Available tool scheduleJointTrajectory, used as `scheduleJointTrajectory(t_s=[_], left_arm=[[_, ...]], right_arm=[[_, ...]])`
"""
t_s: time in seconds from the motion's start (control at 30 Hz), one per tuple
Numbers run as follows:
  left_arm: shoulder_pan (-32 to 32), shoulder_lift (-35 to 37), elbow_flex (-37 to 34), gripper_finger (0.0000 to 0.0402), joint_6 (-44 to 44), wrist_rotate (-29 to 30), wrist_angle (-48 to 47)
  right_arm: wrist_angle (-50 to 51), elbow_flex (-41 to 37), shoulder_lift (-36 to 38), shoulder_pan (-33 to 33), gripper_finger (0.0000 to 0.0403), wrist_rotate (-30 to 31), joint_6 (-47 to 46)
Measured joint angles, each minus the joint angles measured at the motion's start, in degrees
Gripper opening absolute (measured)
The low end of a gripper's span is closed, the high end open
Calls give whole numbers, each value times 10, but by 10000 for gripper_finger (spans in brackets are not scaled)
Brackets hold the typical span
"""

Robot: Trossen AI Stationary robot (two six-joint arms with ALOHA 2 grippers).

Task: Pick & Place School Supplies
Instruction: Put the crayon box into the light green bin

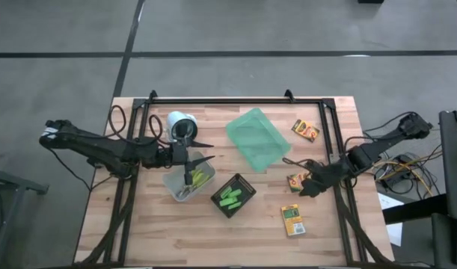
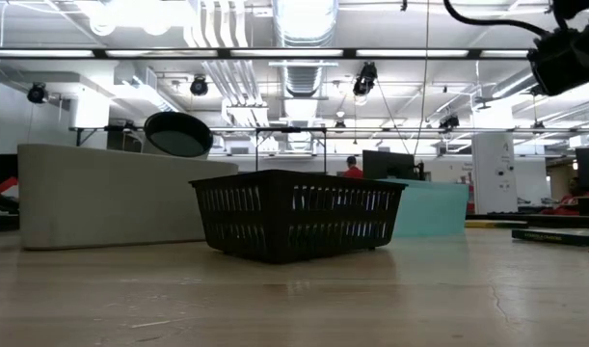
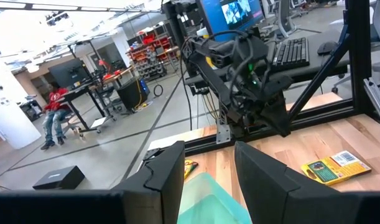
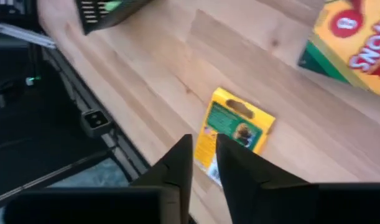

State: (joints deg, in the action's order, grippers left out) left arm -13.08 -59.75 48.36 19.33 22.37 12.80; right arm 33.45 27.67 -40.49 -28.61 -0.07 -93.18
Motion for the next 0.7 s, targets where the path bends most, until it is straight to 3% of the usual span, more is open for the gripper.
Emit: scheduleJointTrajectory(t_s=[0.4, 0.7], left_arm=[[0, 0, 0, 147, 0, 0, -1], [0, 0, 0, 147, 0, 0, 0]], right_arm=[[-73, -46, -10, -83, 186, 77, -22], [-97, -71, -61, -130, 220, 77, -85]])
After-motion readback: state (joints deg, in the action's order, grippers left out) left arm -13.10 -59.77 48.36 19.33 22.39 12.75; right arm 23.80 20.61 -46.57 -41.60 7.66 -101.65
